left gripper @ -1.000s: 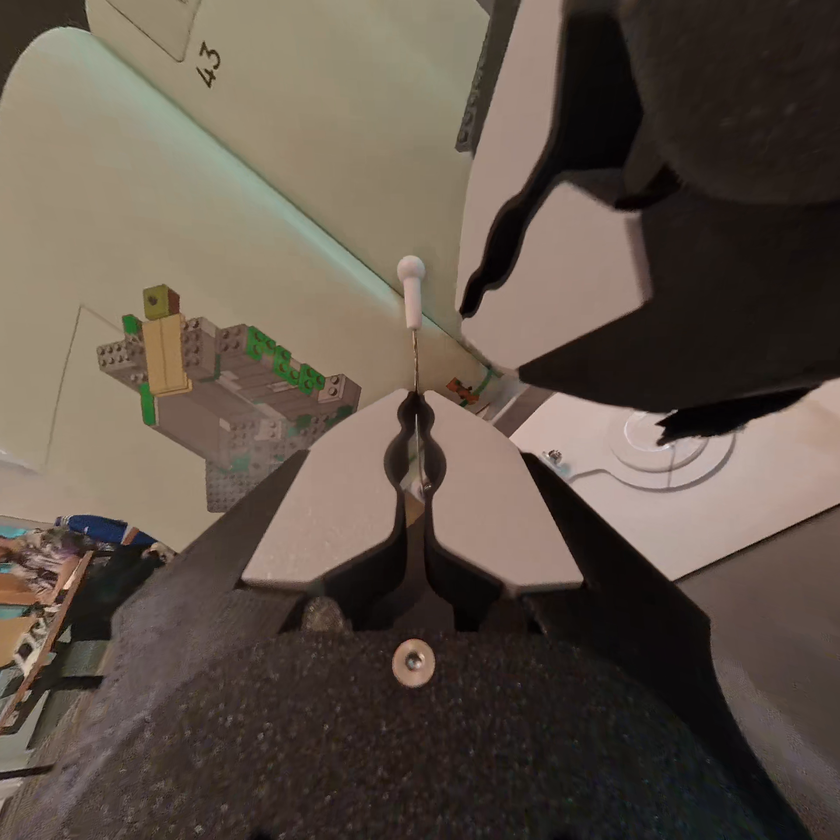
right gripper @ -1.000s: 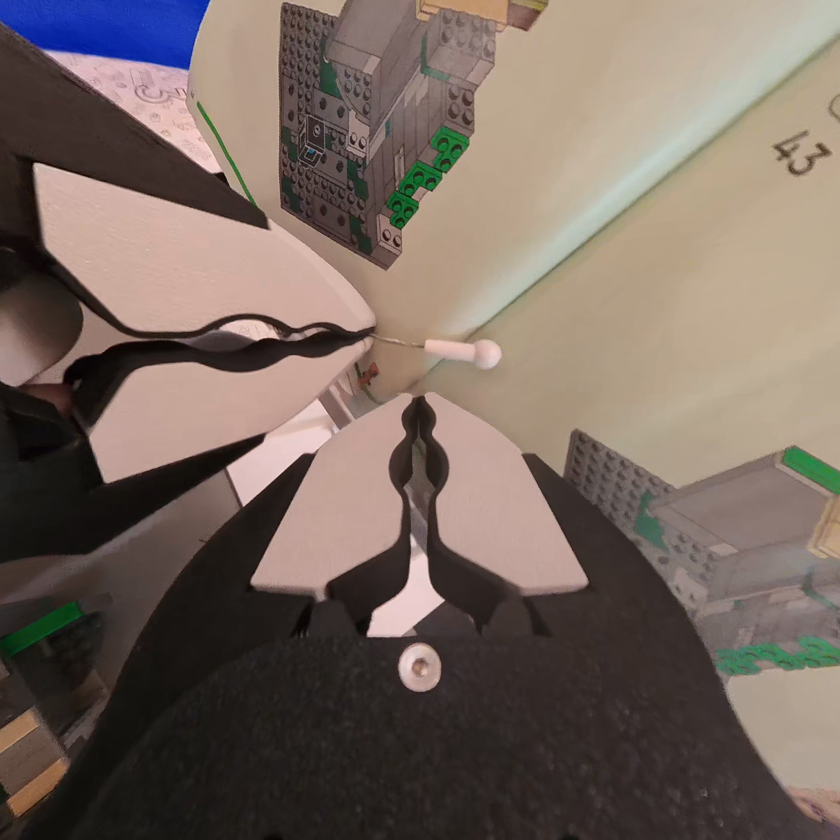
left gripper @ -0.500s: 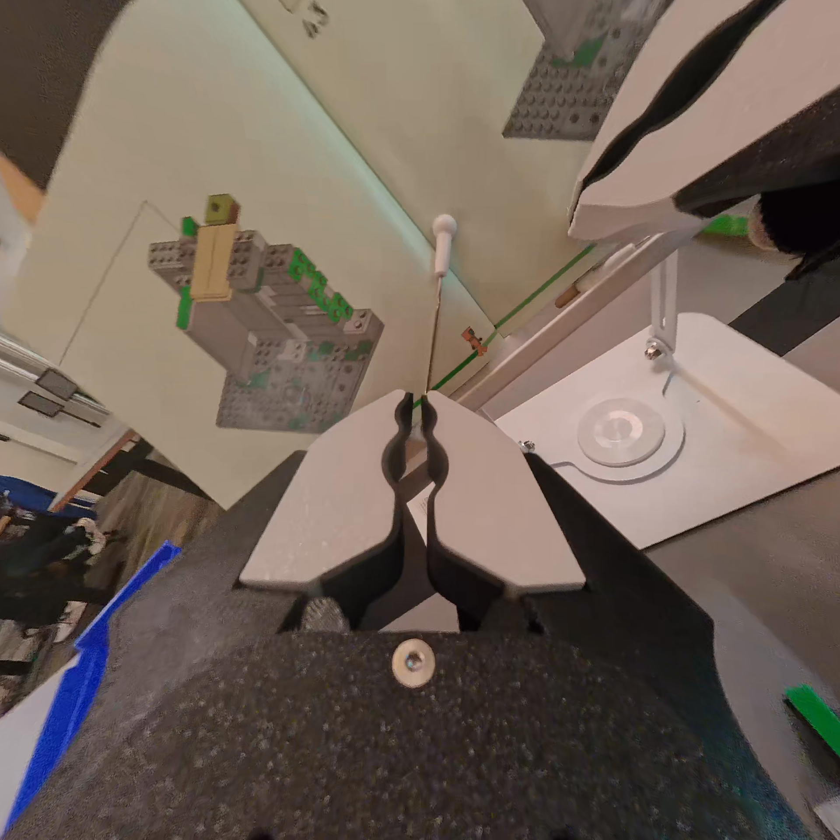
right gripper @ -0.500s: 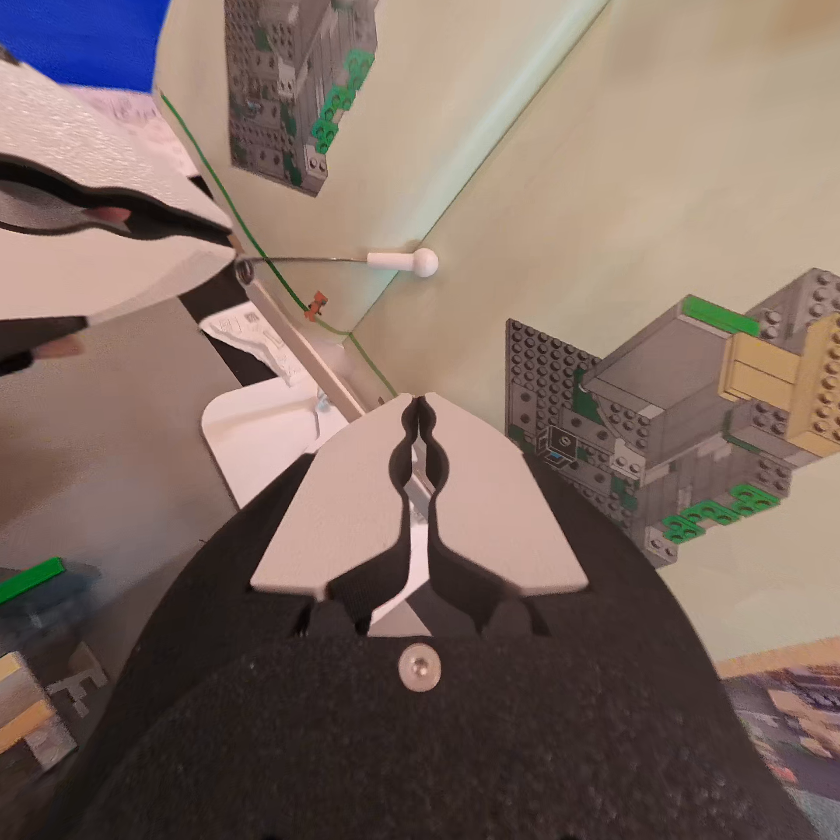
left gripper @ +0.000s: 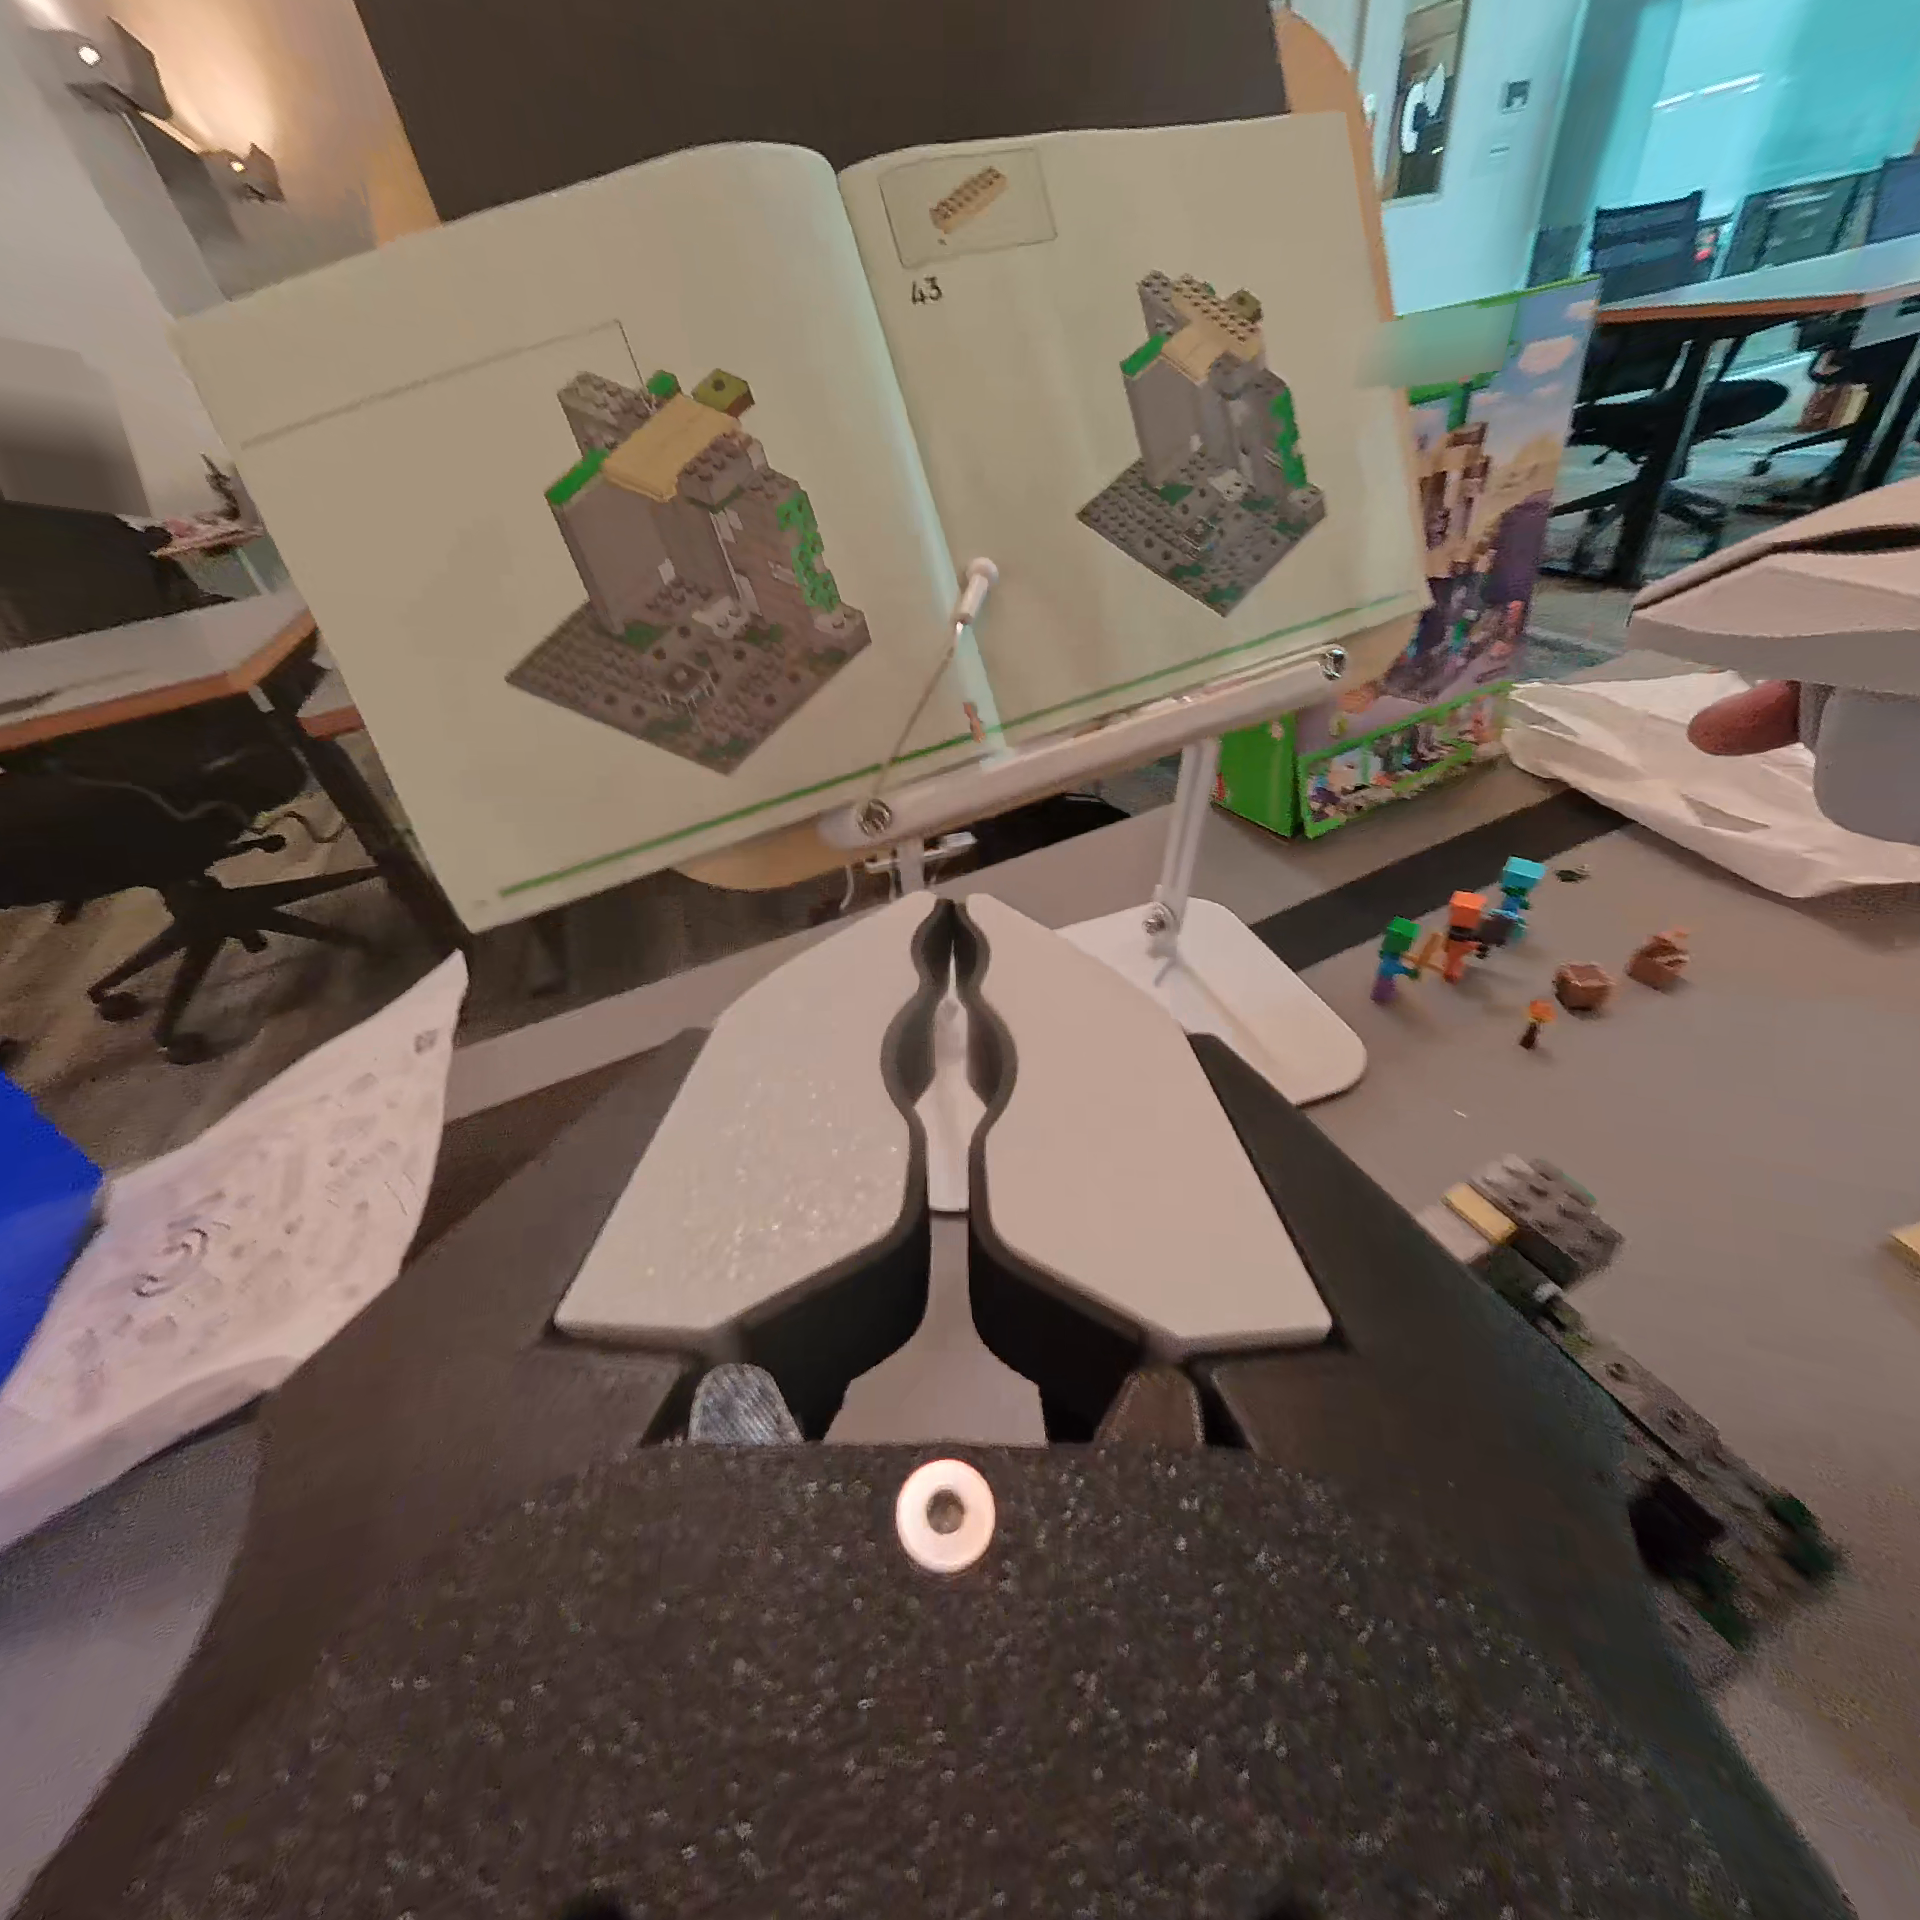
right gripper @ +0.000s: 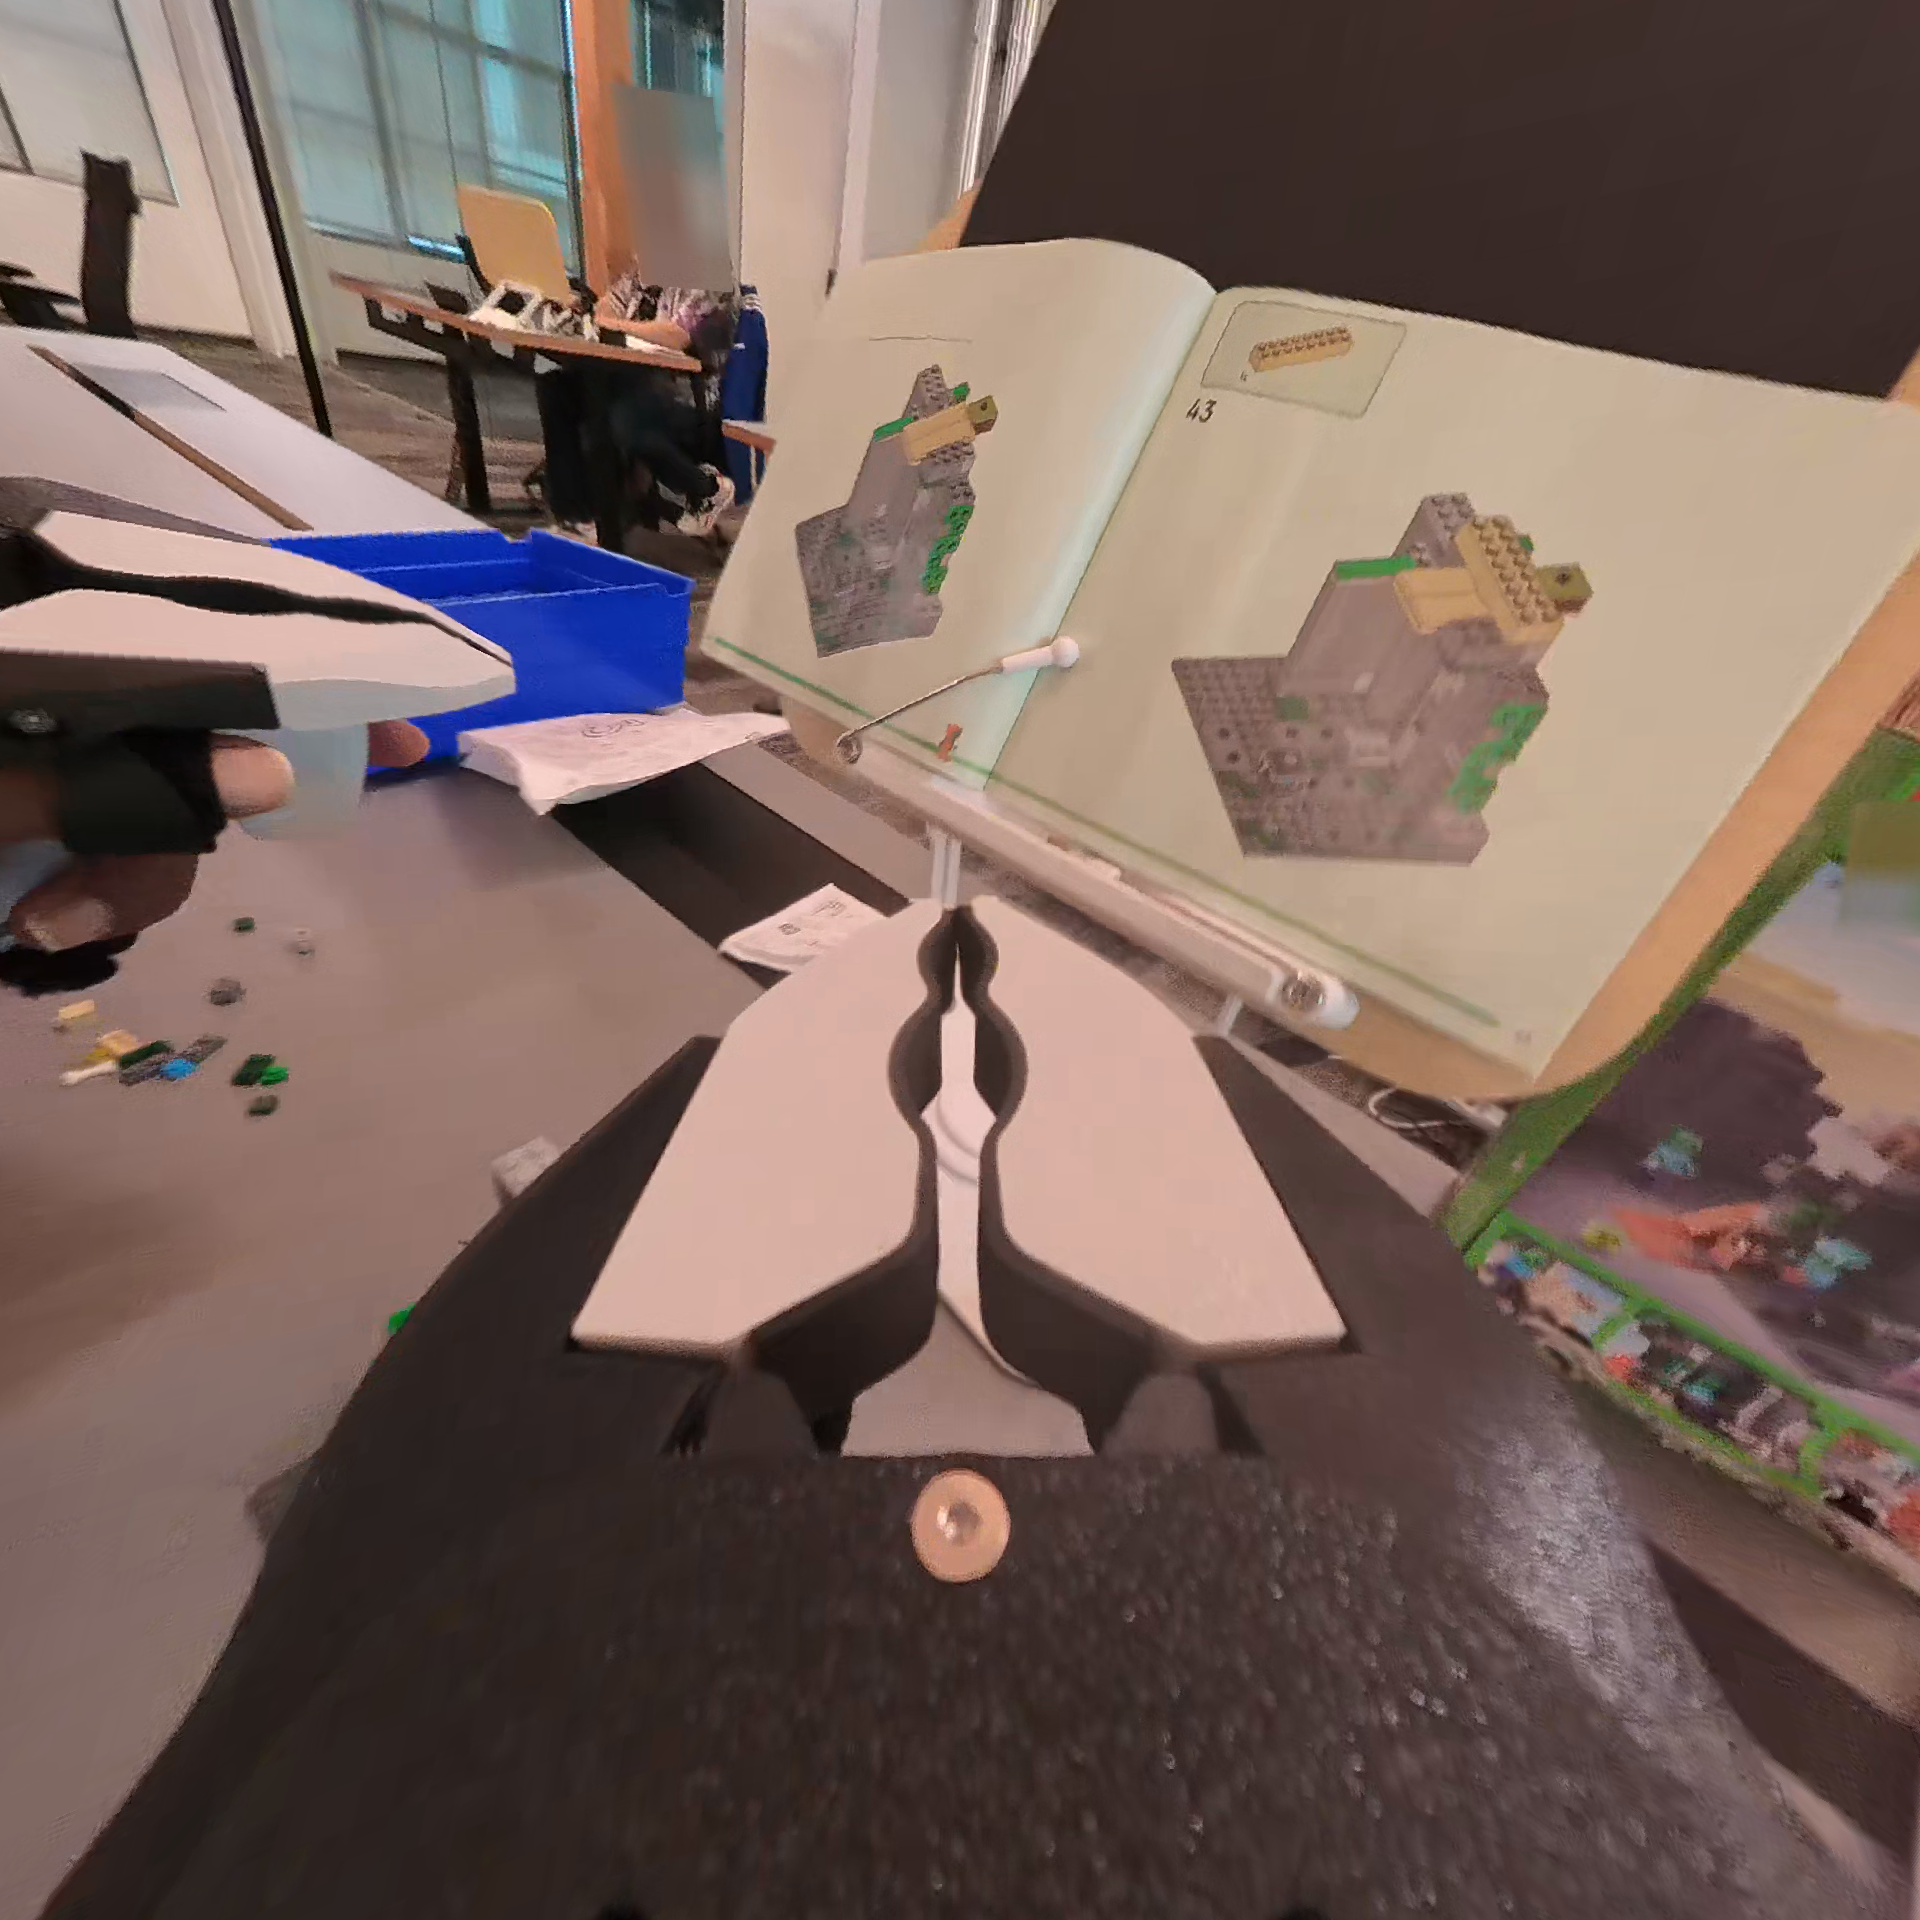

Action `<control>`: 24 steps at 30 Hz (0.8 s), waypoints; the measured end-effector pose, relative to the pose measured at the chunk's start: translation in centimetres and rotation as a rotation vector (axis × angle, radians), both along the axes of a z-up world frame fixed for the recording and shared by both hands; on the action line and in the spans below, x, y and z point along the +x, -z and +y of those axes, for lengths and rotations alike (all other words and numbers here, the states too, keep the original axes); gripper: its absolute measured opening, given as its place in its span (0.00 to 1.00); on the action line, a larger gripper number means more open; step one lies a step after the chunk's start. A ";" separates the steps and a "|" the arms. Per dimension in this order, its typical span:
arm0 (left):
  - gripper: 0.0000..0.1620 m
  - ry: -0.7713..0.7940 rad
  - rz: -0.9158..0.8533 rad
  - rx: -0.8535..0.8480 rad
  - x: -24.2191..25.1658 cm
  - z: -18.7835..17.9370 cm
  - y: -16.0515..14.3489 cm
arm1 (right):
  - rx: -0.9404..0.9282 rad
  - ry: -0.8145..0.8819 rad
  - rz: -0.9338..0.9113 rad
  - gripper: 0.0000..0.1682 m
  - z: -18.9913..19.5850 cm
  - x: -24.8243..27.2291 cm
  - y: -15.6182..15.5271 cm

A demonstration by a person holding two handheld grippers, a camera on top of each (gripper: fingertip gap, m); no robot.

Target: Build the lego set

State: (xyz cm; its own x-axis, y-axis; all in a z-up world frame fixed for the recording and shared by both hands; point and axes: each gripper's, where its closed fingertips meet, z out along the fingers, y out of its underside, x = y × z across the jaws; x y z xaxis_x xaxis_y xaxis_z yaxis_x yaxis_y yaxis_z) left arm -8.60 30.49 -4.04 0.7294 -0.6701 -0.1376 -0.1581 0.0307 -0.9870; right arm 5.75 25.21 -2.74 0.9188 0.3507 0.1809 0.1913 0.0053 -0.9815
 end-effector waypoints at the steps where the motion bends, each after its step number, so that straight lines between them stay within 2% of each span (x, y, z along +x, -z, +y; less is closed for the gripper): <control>1: 0.00 0.012 -0.008 -0.011 -0.2 -0.6 0.4 | 0.004 -0.002 0.012 0.00 -0.9 0.1 0.4; 5: 0.02 0.040 -0.008 -0.065 -0.5 -1.9 3.2 | -0.019 -0.002 0.081 0.00 -3.3 0.1 2.3; 9: 0.06 0.085 -0.024 -0.155 0.0 -2.9 6.4 | -0.105 0.035 0.109 0.00 -4.8 0.2 5.7; 15: 0.12 0.191 0.016 -0.223 1.6 -5.1 9.4 | -0.187 -0.024 0.094 0.07 -5.7 0.1 11.0; 20: 0.12 0.214 0.047 -0.255 2.1 -6.5 11.7 | -0.326 -0.155 0.005 0.22 -5.0 -1.2 15.4; 24: 0.12 0.269 0.199 -0.248 2.2 -7.8 13.4 | -0.402 -0.201 -0.096 0.35 -4.0 -1.8 17.7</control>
